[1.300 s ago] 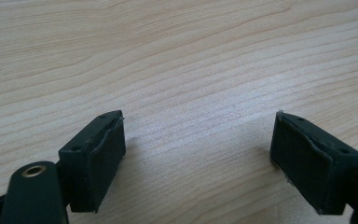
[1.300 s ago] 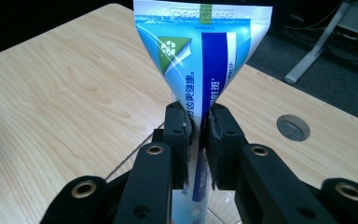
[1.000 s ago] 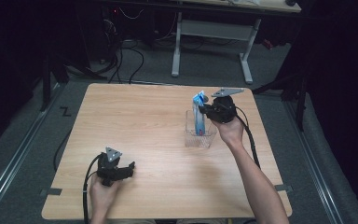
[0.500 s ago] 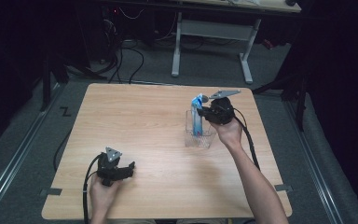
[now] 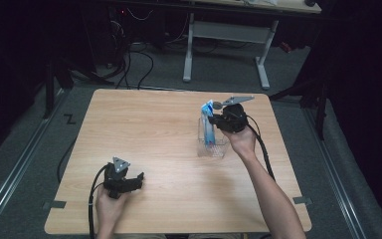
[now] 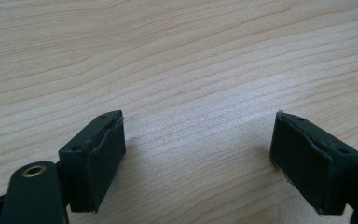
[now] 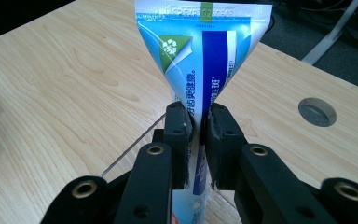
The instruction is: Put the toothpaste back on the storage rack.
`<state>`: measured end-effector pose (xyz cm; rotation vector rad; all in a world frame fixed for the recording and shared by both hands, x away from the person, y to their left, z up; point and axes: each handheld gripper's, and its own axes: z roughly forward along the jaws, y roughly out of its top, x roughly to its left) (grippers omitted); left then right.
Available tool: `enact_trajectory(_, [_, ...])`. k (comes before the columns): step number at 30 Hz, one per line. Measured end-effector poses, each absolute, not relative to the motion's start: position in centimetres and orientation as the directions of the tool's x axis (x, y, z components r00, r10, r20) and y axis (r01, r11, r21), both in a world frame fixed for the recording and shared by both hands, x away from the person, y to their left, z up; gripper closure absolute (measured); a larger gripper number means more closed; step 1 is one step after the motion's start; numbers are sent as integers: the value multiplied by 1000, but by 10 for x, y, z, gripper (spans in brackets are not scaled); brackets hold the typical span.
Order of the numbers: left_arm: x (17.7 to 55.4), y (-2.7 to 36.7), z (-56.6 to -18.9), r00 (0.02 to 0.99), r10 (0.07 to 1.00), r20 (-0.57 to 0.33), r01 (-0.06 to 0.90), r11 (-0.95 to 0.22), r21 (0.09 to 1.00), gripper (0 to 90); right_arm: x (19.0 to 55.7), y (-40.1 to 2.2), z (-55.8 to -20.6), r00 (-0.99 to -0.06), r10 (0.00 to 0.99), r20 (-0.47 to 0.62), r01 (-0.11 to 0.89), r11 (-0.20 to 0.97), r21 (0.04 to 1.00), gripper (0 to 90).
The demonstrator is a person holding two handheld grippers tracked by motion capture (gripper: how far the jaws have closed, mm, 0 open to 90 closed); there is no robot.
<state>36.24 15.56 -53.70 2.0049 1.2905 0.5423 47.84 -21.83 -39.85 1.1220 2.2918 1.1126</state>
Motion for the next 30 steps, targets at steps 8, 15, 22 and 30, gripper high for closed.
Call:
enact_trajectory(8, [362,156,-537,421,907,-18,623,-275,732,184,482,-215,-399,-619,785,27,506,373,777,793])
enact_trajectory(15, [362,156,-537,421,907,-18,622,-274,733,184,482,-214,-400,-619,785,27,505,372,779,784])
enact_trajectory(22, [362,156,-537,422,907,-18,623,-275,732,184,481,-214,-398,-610,792,36,503,352,789,726])
enact_trajectory(30, [362,156,-537,421,907,-18,622,-274,733,183,475,-221,-390,-607,793,47,485,324,812,646])
